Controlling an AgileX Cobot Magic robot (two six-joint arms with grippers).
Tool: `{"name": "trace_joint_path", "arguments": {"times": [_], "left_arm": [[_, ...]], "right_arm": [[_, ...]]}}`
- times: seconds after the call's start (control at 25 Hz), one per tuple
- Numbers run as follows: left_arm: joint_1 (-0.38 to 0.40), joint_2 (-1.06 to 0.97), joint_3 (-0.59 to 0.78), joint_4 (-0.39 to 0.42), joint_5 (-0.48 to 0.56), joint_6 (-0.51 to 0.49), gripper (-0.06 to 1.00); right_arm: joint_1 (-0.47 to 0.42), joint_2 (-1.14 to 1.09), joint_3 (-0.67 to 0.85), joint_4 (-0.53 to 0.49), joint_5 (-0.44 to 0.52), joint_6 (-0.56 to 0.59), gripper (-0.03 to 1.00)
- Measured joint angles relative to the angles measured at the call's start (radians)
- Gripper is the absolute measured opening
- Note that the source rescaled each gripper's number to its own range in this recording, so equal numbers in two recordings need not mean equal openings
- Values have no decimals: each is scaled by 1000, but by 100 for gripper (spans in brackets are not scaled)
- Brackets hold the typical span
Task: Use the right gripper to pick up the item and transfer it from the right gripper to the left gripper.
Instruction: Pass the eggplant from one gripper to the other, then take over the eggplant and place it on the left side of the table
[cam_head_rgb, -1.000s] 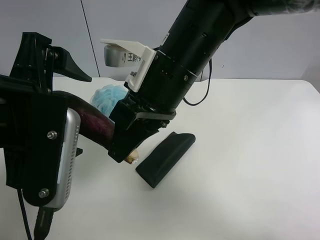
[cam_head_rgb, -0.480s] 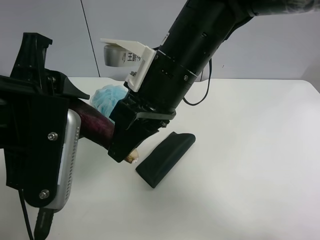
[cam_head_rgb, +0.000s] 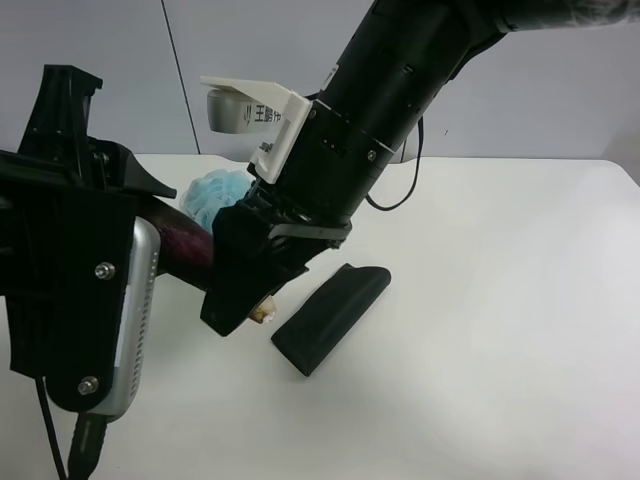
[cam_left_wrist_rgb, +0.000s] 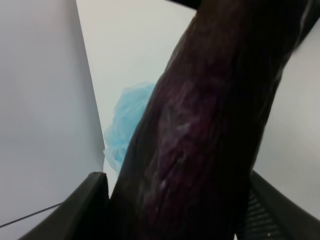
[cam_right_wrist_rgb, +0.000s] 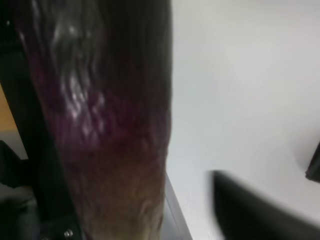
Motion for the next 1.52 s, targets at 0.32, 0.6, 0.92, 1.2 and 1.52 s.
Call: {"name": "trace_joint_path", "arguments": {"times": [0.32, 0.6, 0.92, 1.2, 1.52], "left_arm": [[0, 0, 0, 0, 0, 0, 1], [0, 0, 0, 0, 1, 0, 1], [0, 0, 0, 1, 1, 0, 1], [0, 0, 0, -8, 1, 0, 1], [0, 0, 0, -21, 1, 0, 1]], "right_arm": [[0, -2, -23, -34, 3, 13, 99], [0, -79, -74, -230, 4, 168, 100], [0, -220, -74, -283, 6, 263, 100], [0, -466, 129, -437, 3, 392, 100], [0, -825, 518, -528, 13, 427, 100]]}}
